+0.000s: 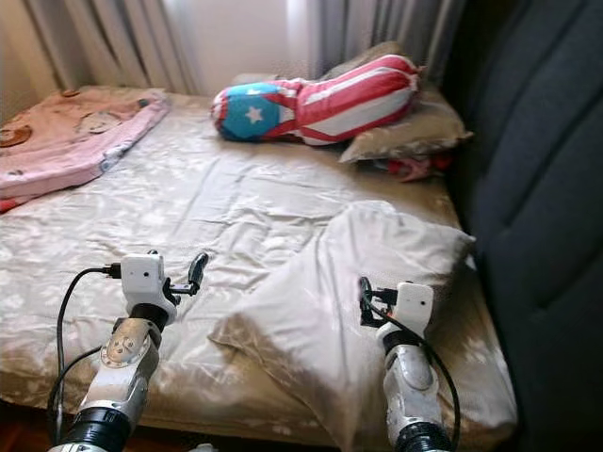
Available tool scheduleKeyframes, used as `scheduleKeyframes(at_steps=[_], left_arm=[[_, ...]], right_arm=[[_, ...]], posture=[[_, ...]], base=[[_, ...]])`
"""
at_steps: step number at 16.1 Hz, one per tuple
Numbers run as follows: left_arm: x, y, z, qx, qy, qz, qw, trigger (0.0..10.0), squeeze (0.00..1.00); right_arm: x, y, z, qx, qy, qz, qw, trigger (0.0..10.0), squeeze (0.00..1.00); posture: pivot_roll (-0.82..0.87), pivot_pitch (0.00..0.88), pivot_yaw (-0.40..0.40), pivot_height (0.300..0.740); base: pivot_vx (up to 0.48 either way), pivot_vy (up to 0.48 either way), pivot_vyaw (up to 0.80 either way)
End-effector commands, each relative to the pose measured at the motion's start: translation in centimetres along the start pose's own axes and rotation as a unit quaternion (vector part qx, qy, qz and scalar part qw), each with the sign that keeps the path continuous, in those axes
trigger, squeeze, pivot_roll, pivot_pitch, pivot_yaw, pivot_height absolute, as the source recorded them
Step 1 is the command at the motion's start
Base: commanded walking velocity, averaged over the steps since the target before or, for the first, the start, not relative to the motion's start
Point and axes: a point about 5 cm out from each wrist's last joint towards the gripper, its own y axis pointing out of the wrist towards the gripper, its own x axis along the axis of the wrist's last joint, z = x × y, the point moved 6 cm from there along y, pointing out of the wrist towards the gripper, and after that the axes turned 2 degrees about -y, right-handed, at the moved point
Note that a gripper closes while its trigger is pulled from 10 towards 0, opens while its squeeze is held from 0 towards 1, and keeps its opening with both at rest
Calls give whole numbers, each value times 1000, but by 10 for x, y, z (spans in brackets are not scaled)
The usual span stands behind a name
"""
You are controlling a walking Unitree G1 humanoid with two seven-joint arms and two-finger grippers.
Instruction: Clean up the room
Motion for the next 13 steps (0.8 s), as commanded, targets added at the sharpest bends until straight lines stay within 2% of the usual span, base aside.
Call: scheduleKeyframes(at_steps=[1, 13], left_arm=[[3, 1, 0, -1, 2, -8, 1000, 10000, 0], [4, -1, -2, -9, 0, -10, 1000, 10000, 0]], right_arm=[[-2, -1, -1, 1, -2, 4, 1000, 10000, 0], [-15, -8, -1, -2, -2, 24, 1000, 10000, 0]], posture=[[-63, 0, -57, 669], [-62, 1, -56, 669]], base=[[337, 0, 0], [366, 0, 0]])
